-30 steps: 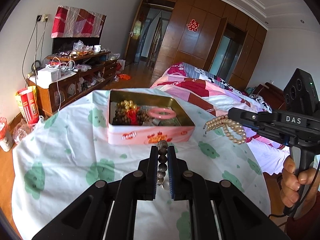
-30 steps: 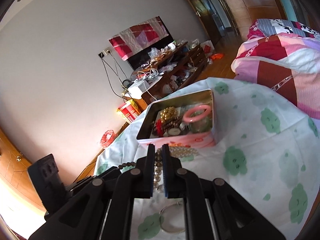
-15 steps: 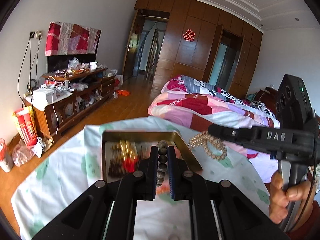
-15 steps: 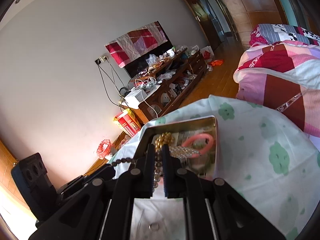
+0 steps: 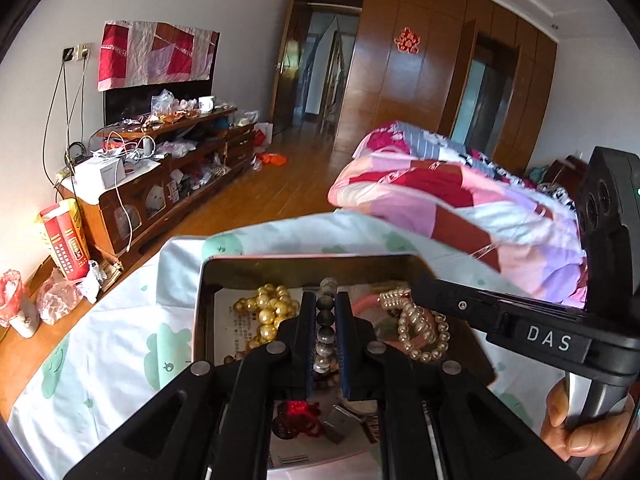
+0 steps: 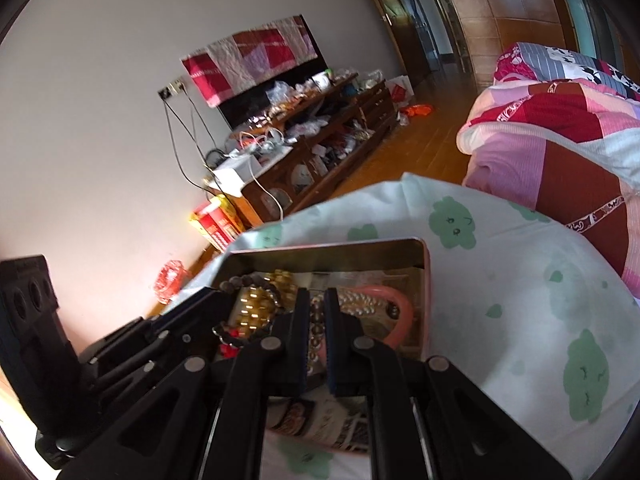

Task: Organize jewelry
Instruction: 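Carry the bead bracelet and pearl strand into the pink tin with both grippers, then open both grippers to release the jewelry into the tin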

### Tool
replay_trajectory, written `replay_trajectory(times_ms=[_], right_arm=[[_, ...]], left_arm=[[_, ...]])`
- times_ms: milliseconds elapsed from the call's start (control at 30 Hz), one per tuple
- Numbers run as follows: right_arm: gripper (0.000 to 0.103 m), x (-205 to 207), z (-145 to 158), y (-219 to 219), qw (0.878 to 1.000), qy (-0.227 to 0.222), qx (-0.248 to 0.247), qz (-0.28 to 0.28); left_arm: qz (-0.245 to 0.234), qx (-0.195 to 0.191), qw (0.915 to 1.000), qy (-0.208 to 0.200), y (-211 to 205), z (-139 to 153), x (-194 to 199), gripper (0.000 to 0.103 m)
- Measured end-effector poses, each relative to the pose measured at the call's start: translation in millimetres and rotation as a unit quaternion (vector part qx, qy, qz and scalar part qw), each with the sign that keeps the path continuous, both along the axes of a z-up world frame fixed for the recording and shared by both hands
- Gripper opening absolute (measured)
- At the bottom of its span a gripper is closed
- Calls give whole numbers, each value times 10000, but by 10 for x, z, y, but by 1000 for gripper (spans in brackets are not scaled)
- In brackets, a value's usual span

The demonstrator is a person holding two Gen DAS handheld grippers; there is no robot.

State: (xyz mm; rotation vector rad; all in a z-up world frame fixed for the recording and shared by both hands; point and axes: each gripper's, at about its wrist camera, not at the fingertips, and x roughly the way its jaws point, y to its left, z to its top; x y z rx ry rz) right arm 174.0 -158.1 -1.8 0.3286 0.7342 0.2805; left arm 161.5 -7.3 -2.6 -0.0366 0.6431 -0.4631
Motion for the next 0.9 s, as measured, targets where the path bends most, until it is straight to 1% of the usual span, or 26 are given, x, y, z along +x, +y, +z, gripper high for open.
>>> replay_trajectory(times_ms=[167,267,400,533,633,733,767,800,833,867,900], right_arm=[[10,36,-135,-34,9998,174,9,-23],[10,43,-184,-45,9997,248,22,-62],[10,40,-197,-51,9996,270,26,-91],[11,48,-195,-27,9997,252,16,-72],[11,46,-201,-44,9995,262,106,-104],[12,39,-187,-61,9995,262,156,-120],[13,27,-178,-64,9995,248,176,-119],[17,11,-166,-65,9995,229,192,-121],[25,-8,-151,-64,9995,204,197,-126],[32,-27,-136,-66,9996,169,196,-132],[51,-44,-121,-65,9996,136,193,-147]], left_arm=[[26,262,9997,28,-91,-82,-19,8],[19,371,9993,-52,-145,-72,-56,8],[60,403,9992,-35,-151,-83,-45,8],[283,652,9973,-162,-160,-96,-39,9],[323,718,9968,-164,-165,-106,-24,9],[328,726,9968,-26,-166,-126,-10,12],[343,717,9968,6,-160,-130,-13,15],[362,703,9969,21,-149,-124,-23,18],[381,688,9969,3,-145,-116,-34,26],[426,672,9968,-49,-138,-99,-47,37],[503,675,9963,-143,-124,-71,-74,44]])
